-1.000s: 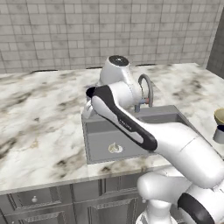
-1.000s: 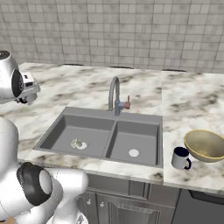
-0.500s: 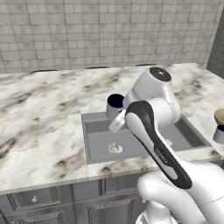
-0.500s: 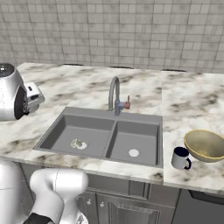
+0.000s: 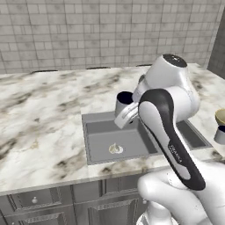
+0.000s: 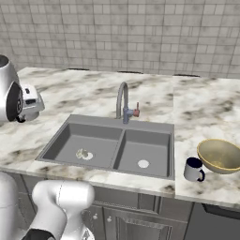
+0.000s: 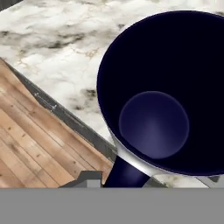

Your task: Clear the mugs and bowl far away from the sink.

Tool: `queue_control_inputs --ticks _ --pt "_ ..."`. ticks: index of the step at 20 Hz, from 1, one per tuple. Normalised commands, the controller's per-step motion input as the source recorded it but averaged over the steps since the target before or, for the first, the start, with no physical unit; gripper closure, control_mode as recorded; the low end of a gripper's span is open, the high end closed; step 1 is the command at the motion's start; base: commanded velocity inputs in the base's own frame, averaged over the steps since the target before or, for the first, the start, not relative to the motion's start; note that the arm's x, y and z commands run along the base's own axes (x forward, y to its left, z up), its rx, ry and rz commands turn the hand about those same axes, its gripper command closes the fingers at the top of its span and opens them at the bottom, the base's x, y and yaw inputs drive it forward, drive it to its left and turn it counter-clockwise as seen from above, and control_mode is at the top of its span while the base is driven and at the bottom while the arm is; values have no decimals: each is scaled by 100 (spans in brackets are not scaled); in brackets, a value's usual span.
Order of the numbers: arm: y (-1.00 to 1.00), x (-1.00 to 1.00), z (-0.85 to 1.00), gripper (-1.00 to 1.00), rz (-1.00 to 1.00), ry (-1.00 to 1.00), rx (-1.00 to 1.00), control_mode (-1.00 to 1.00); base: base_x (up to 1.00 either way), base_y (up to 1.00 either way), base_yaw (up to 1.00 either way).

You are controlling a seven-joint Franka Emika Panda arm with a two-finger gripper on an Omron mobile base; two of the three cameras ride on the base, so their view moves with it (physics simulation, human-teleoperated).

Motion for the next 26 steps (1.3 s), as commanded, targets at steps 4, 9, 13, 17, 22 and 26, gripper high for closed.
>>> queue_control_inputs --ticks 4,9,13,17,22,26 --pt "-81 -53 -3 100 2 -12 -7 -100 0 0 0" --pt "-63 -21 -4 100 0 -4 -15 -100 0 0 0" --pt "-63 -1 -22 100 0 0 -4 -100 0 0 0" --pt "-17 -30 -8 100 -2 0 0 100 -10 0 4" --pt "0 0 0 100 0 0 0 100 -17 64 19" --pt "0 0 0 100 0 0 0 100 0 79 69"
